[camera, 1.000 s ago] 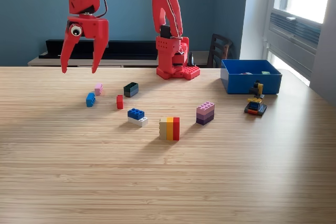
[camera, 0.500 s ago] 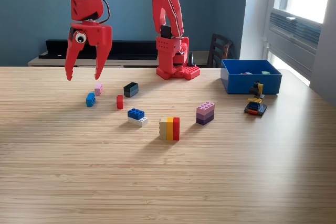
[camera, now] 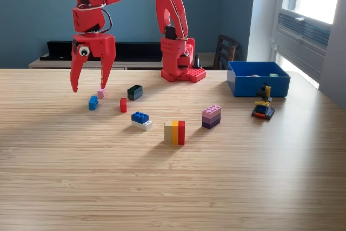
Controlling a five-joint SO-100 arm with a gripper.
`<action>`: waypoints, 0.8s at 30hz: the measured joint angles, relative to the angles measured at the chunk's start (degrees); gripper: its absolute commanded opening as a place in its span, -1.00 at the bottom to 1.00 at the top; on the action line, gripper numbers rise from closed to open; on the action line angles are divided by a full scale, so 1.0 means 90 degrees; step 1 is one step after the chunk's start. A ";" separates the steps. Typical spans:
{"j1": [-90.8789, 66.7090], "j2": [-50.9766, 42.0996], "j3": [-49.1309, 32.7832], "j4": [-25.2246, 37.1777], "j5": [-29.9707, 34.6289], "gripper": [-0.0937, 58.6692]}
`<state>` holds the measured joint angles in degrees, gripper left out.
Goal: Grasp a lego block and put it in the bin.
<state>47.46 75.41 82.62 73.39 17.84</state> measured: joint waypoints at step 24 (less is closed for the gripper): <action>0.0117 -0.1201 -0.0967 0.0225 0.0059 -0.39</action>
<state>48.52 64.60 73.92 75.41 18.37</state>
